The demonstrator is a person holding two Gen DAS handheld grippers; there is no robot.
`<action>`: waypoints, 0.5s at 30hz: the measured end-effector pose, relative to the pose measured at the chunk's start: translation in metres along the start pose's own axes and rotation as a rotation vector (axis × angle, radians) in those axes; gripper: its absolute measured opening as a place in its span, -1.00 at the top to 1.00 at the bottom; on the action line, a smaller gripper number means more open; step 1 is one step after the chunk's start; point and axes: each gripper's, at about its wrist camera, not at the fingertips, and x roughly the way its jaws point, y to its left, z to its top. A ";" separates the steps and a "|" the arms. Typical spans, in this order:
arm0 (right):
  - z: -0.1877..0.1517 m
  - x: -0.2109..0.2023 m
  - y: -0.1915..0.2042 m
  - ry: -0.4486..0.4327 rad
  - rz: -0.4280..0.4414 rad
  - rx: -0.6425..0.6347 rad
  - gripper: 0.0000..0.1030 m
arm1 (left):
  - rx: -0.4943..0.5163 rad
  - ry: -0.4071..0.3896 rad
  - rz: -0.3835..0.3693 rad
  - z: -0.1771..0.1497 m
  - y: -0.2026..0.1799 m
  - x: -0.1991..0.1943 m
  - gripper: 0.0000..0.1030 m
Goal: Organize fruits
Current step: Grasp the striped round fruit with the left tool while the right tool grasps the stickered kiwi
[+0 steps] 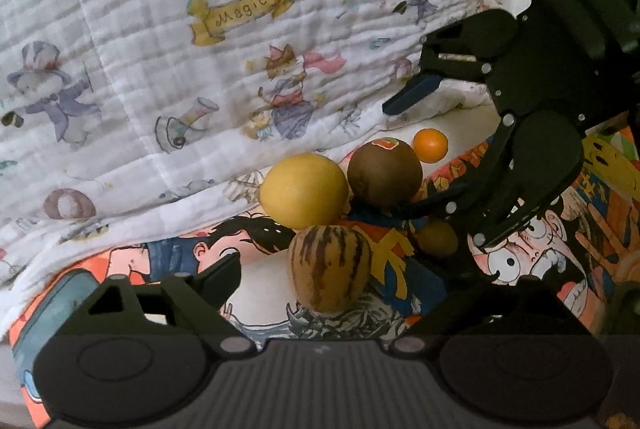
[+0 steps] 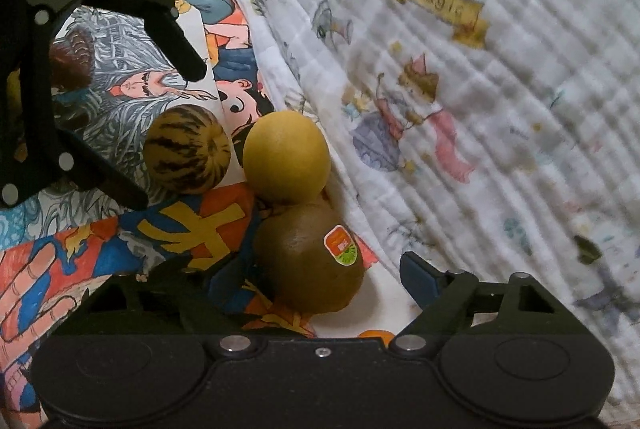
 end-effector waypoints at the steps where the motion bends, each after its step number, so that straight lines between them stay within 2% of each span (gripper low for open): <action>1: 0.000 0.003 -0.001 0.006 0.010 0.007 -0.59 | -0.004 -0.001 -0.004 0.001 0.001 0.001 -0.70; 3: 0.000 0.009 -0.004 0.018 0.024 0.014 -0.52 | -0.012 -0.006 -0.006 0.002 0.002 0.003 -0.63; 11: -0.003 0.013 -0.013 0.012 0.067 0.055 -0.51 | -0.023 0.000 -0.026 0.005 0.006 0.007 -0.44; 15: -0.004 0.012 -0.014 -0.004 0.095 0.038 -0.46 | -0.031 0.013 -0.040 0.005 0.007 0.011 -0.19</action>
